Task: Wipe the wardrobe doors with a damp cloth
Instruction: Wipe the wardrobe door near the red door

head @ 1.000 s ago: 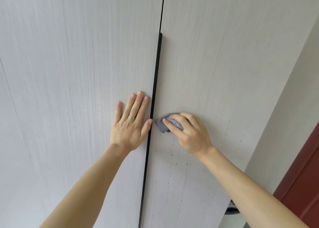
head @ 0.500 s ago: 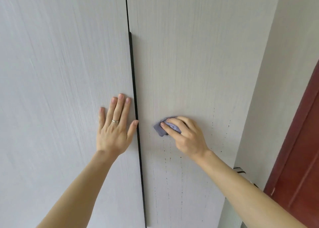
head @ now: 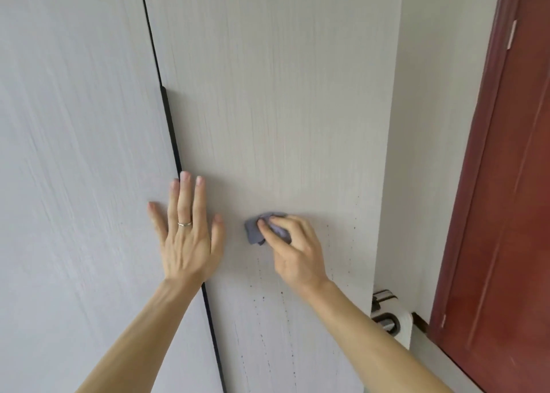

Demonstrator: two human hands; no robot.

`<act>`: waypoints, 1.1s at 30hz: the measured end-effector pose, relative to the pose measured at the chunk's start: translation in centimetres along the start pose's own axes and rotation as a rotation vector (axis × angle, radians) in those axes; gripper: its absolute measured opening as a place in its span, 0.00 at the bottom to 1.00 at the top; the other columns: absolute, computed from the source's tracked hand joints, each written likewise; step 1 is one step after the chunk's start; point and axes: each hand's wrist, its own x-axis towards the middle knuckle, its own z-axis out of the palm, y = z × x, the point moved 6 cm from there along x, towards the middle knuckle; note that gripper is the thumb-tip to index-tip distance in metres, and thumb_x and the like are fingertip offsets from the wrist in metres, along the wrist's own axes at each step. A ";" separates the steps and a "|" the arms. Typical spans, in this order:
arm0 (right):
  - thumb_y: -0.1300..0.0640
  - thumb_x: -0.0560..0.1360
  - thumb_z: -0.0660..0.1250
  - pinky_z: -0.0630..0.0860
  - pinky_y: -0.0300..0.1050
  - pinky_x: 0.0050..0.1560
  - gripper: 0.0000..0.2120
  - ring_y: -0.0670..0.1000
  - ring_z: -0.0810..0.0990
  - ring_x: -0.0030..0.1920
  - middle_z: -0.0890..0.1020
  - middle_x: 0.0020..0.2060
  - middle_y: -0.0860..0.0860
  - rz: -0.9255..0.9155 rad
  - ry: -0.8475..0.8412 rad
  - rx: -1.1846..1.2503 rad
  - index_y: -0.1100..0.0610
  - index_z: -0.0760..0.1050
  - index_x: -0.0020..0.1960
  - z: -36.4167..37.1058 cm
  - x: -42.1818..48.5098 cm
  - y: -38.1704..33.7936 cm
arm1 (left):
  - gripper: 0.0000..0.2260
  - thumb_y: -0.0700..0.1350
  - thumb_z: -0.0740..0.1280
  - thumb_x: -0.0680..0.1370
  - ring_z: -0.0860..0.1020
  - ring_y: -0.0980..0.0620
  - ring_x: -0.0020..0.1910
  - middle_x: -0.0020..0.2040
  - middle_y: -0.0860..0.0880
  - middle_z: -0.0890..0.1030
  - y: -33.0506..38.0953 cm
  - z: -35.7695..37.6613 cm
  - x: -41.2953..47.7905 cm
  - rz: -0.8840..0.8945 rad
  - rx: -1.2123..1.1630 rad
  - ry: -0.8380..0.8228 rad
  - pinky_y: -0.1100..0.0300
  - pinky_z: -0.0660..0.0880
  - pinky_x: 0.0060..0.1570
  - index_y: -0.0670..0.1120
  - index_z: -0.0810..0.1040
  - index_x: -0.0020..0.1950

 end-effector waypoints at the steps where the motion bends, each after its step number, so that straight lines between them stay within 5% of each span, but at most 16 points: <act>1: 0.64 0.81 0.64 0.78 0.51 0.50 0.13 0.56 0.80 0.54 0.82 0.55 0.53 -0.032 -0.031 -0.004 0.56 0.82 0.62 0.2 -0.3 -0.4 | 0.30 0.48 0.54 0.82 0.48 0.53 0.82 0.83 0.47 0.51 0.0 0.3 0.0 -0.003 0.009 0.023 0.44 0.38 0.78 0.49 0.48 0.83; 6: 0.64 0.78 0.69 0.77 0.52 0.47 0.17 0.55 0.79 0.52 0.83 0.57 0.50 -0.042 -0.063 -0.173 0.50 0.82 0.63 -3.1 0.4 5.1 | 0.29 0.47 0.54 0.83 0.47 0.53 0.82 0.83 0.53 0.43 -0.2 0.7 -0.1 0.031 0.019 0.024 0.44 0.38 0.78 0.48 0.48 0.83; 13: 0.65 0.77 0.69 0.78 0.55 0.48 0.19 0.55 0.75 0.48 0.73 0.56 0.46 0.543 0.178 -0.085 0.51 0.79 0.66 -8.4 0.0 16.0 | 0.26 0.43 0.60 0.82 0.51 0.48 0.82 0.82 0.45 0.52 0.1 0.7 -0.3 0.041 0.077 0.046 0.40 0.42 0.78 0.47 0.63 0.80; 18: 0.58 0.81 0.63 0.76 0.44 0.40 0.15 0.46 0.71 0.41 0.73 0.54 0.52 0.403 0.096 0.055 0.54 0.79 0.66 -4.6 -1.1 9.6 | 0.25 0.44 0.60 0.83 0.51 0.47 0.82 0.82 0.44 0.51 0.3 0.9 -0.5 0.043 0.114 0.013 0.39 0.44 0.78 0.46 0.63 0.80; 24: 0.65 0.73 0.70 0.76 0.44 0.31 0.24 0.52 0.73 0.46 0.71 0.57 0.47 0.185 -0.096 0.083 0.49 0.79 0.66 -2.8 -1.9 6.4 | 0.26 0.44 0.60 0.84 0.50 0.44 0.82 0.82 0.39 0.53 0.3 0.9 -1.0 0.055 0.172 0.025 0.36 0.47 0.77 0.45 0.59 0.82; 33: 0.59 0.81 0.61 0.78 0.52 0.42 0.18 0.57 0.76 0.45 0.72 0.58 0.50 0.447 0.070 0.075 0.50 0.76 0.70 -7.4 0.2 16.9 | 0.27 0.46 0.56 0.85 0.48 0.47 0.82 0.81 0.39 0.54 0.4 0.9 -0.9 0.029 0.169 0.010 0.37 0.46 0.78 0.50 0.50 0.83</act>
